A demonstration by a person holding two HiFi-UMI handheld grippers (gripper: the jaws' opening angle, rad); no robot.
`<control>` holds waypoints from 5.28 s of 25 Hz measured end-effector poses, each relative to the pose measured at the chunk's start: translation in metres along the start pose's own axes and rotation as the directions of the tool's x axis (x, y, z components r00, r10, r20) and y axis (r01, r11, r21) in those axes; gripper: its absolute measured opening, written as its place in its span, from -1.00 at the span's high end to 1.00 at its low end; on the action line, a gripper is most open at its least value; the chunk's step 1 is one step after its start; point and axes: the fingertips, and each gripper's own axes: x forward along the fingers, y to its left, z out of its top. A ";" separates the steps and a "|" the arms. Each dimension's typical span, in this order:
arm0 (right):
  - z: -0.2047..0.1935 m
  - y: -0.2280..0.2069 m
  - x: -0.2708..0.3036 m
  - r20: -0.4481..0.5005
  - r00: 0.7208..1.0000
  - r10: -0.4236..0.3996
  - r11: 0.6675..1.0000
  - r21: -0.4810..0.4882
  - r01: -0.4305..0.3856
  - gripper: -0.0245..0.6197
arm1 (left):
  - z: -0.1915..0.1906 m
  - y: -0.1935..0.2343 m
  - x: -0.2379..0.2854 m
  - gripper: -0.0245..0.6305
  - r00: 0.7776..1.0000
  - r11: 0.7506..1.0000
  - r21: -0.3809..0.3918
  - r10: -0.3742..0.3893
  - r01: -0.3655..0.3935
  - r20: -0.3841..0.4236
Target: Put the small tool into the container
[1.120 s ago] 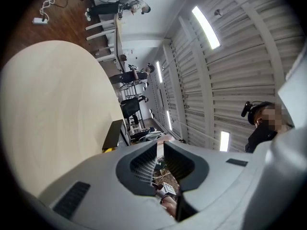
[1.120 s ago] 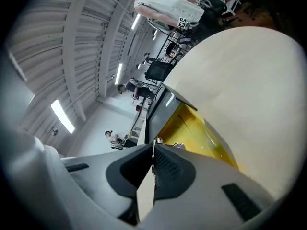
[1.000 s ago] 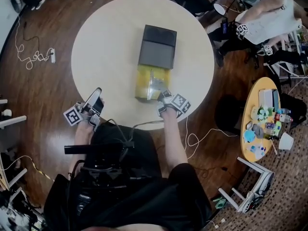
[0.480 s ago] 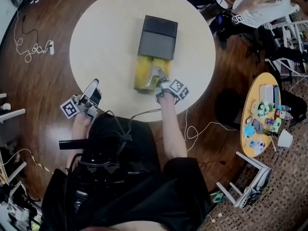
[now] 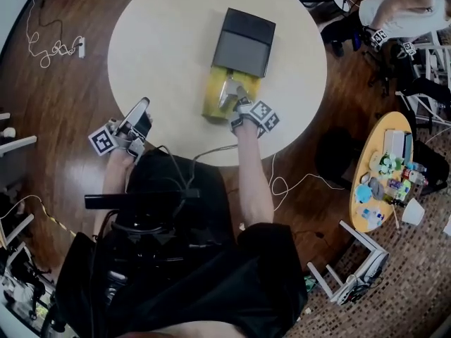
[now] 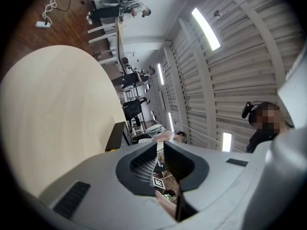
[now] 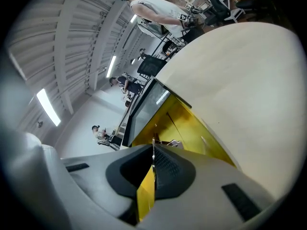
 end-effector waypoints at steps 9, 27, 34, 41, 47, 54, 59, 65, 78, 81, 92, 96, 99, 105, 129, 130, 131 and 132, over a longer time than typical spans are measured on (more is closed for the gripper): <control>-0.008 0.002 0.007 -0.047 0.998 -0.042 0.997 -0.065 0.039 0.89 | 0.006 0.002 -0.001 0.80 1.000 1.000 -0.015 0.004 -0.004 0.000; -0.016 0.018 -0.025 -0.121 0.991 -0.055 0.989 -0.146 0.037 0.35 | 0.000 0.008 0.004 0.80 1.000 1.000 -0.031 0.005 -0.006 -0.028; -0.022 0.025 -0.051 -0.156 0.987 -0.035 0.964 -0.265 -0.008 0.35 | -0.005 0.008 0.011 0.80 0.999 0.999 -0.037 0.004 -0.006 -0.049; -0.051 0.038 -0.068 -0.252 0.964 -0.083 0.824 -0.561 -0.076 0.35 | -0.005 0.006 0.014 0.80 0.998 0.999 -0.039 0.001 -0.003 -0.056; -0.074 0.019 -0.079 -0.272 0.925 -0.267 0.432 -0.891 -0.137 0.35 | -0.008 0.008 0.013 0.80 0.998 0.999 -0.040 0.010 -0.012 -0.058; -0.113 0.004 -0.078 -0.280 0.857 -0.434 -0.049 -0.942 -0.332 0.40 | -0.006 0.006 0.011 0.80 0.998 0.999 -0.036 0.014 -0.016 -0.054; -0.124 -0.015 -0.068 -0.244 0.828 -0.506 -0.199 -0.901 -0.386 0.61 | -0.005 0.007 0.010 0.80 0.999 0.999 -0.034 0.015 -0.016 -0.053; -0.126 -0.019 -0.065 -0.262 0.816 -0.516 -0.207 -0.886 -0.415 0.71 | -0.004 0.008 0.005 0.80 0.999 0.999 -0.030 0.020 -0.021 -0.043; -0.120 -0.018 -0.058 -0.253 0.817 -0.518 -0.230 -0.879 -0.418 0.73 | -0.004 0.007 0.005 0.80 0.999 0.999 -0.027 0.026 -0.027 -0.036; -0.117 -0.016 -0.055 -0.249 0.820 -0.516 -0.232 -0.880 -0.414 0.73 | -0.003 0.007 0.003 0.80 0.999 0.999 -0.028 0.029 -0.029 -0.032; -0.116 -0.015 -0.048 -0.233 0.822 -0.519 -0.240 -0.884 -0.402 0.73 | -0.001 0.009 0.001 0.80 0.999 0.999 -0.028 0.028 -0.028 -0.030; -0.112 -0.015 -0.047 -0.222 0.824 -0.521 -0.249 -0.884 -0.395 0.73 | -0.001 0.009 0.001 0.80 0.999 0.999 -0.030 0.033 -0.034 -0.025; -0.113 -0.015 -0.046 -0.218 0.825 -0.522 -0.244 -0.888 -0.389 0.73 | -0.001 0.010 0.001 0.80 0.999 0.999 -0.030 0.032 -0.033 -0.024; -0.113 -0.014 -0.044 -0.206 0.830 -0.519 -0.241 -0.896 -0.373 0.72 | -0.003 0.010 0.001 0.80 0.999 0.999 -0.032 0.032 -0.033 -0.030; -0.101 -0.008 -0.036 -0.118 0.865 -0.488 -0.232 -0.938 -0.259 0.70 | -0.004 0.010 0.002 0.80 0.999 0.999 -0.037 0.032 -0.033 -0.030; -0.100 -0.008 -0.035 -0.108 0.864 -0.491 -0.236 -0.939 -0.252 0.70 | -0.004 0.010 0.002 0.80 0.999 0.999 -0.038 0.032 -0.033 -0.029; -0.098 -0.009 -0.034 -0.097 0.864 -0.494 -0.239 -0.940 -0.243 0.70 | -0.004 0.010 0.002 0.80 0.999 0.999 -0.038 0.033 -0.034 -0.028; -0.096 -0.009 -0.033 -0.088 0.863 -0.497 -0.239 -0.942 -0.234 0.70 | -0.004 0.010 0.001 0.80 0.999 0.999 -0.037 0.034 -0.035 -0.028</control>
